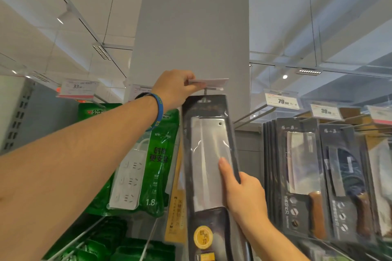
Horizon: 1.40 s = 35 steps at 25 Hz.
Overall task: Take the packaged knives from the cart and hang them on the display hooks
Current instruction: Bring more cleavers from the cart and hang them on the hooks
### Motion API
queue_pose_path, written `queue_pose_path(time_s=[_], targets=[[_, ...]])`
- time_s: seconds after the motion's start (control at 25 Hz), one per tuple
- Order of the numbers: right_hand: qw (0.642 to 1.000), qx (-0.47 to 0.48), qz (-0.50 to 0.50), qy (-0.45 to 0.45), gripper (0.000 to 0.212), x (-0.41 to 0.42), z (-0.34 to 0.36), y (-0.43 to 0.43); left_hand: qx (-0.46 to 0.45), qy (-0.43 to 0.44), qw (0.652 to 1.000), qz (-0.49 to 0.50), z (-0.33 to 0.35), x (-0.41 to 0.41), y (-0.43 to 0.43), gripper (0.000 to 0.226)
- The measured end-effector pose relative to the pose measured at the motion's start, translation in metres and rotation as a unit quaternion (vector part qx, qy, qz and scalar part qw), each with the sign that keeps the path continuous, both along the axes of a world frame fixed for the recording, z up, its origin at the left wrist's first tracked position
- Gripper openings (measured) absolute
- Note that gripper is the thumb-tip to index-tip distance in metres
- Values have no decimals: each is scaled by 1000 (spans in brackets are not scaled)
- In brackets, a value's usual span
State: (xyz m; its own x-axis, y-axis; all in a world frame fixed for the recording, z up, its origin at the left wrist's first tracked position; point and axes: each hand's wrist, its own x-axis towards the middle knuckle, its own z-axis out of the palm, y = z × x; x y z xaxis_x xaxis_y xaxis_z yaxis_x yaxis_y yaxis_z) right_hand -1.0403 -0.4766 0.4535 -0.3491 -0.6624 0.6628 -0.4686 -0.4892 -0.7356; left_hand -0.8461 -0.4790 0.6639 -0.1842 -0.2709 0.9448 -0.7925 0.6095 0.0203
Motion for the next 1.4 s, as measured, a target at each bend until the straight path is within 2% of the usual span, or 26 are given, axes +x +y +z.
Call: queue_pose_path(time_s=[0.36, 0.52, 0.64, 0.8, 0.88, 1.04, 1.4], targets=[[999, 10, -19, 50, 76, 10, -1, 0, -21, -3, 1000, 8, 2, 2, -5, 35], [999, 23, 14, -33, 78, 1, -2, -3, -13, -12, 1000, 4, 1, 3, -2, 38], [998, 51, 30, -32, 87, -9, 5, -1, -11, -16, 1000, 5, 4, 2, -4, 38], [999, 44, 21, 9, 70, -15, 13, -2, -23, -11, 1000, -4, 6, 1, -6, 40], [998, 62, 16, 13, 69, -15, 11, -10, -24, -17, 1000, -4, 6, 0, -7, 41], [996, 89, 19, 6, 87, -9, 8, -32, -22, -18, 1000, 0, 4, 1, -5, 41], [983, 181, -12, 41, 94, 11, 11, -119, -27, -68, 997, 18, 0, 5, 0, 30]])
